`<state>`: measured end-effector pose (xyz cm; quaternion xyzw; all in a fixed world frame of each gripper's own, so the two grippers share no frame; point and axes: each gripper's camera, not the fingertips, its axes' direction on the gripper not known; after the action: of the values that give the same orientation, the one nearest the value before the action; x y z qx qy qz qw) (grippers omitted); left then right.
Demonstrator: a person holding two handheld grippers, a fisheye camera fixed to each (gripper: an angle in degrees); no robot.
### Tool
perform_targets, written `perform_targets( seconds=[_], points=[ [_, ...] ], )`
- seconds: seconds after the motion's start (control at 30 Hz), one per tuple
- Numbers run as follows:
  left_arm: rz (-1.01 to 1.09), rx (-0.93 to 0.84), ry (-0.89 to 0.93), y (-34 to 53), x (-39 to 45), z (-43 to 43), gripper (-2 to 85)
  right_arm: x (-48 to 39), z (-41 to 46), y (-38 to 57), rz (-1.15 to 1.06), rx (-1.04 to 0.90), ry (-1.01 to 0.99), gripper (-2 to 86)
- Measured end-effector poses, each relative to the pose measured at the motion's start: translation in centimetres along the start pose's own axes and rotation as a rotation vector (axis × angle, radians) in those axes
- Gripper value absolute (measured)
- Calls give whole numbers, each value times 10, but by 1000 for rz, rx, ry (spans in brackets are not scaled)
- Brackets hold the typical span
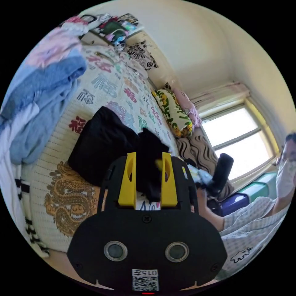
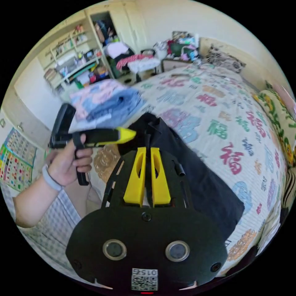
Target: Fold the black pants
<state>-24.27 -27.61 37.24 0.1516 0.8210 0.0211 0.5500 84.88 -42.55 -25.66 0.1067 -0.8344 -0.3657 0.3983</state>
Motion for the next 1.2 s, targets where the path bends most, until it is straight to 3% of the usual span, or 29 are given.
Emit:
perform_targets(
  seconds=[0.17, 0.3, 0.47, 0.57, 0.63, 0.87, 0.97, 1.07, 1.17, 1.2],
  points=[
    [-93, -152, 97, -24, -17, 7, 86, -33, 40, 11, -143, -104, 70, 59],
    [-42, -201, -13, -31, -2, -6, 4, -17, 21, 14, -203, -117, -115, 82],
    [-21, -163, 11, -43, 12, -44, 0, 46, 18, 6, -96, -154, -201, 80],
    [8, -263, -57, -54, 27, -53, 22, 79, 24, 3, 4, -147, -204, 75],
    [18, -338, -130, -50, 37, -61, 81, 94, 27, 4, 65, -123, -231, 74],
    [-11, -350, -60, -27, 57, -58, 28, 112, 51, 2, 130, -142, -293, 72],
    [51, -277, -68, -33, 79, -83, 15, 112, 49, -26, 24, -119, -236, 77],
    [155, -315, -90, -41, 102, -100, 10, 113, 53, -78, -173, -66, -190, 88],
    [201, -362, -137, -42, 111, -103, 8, 113, 97, -136, -348, -252, -336, 105],
    [199, -369, -149, -40, 111, -104, 9, 113, 126, -149, -397, -403, -397, 106]
  ],
)
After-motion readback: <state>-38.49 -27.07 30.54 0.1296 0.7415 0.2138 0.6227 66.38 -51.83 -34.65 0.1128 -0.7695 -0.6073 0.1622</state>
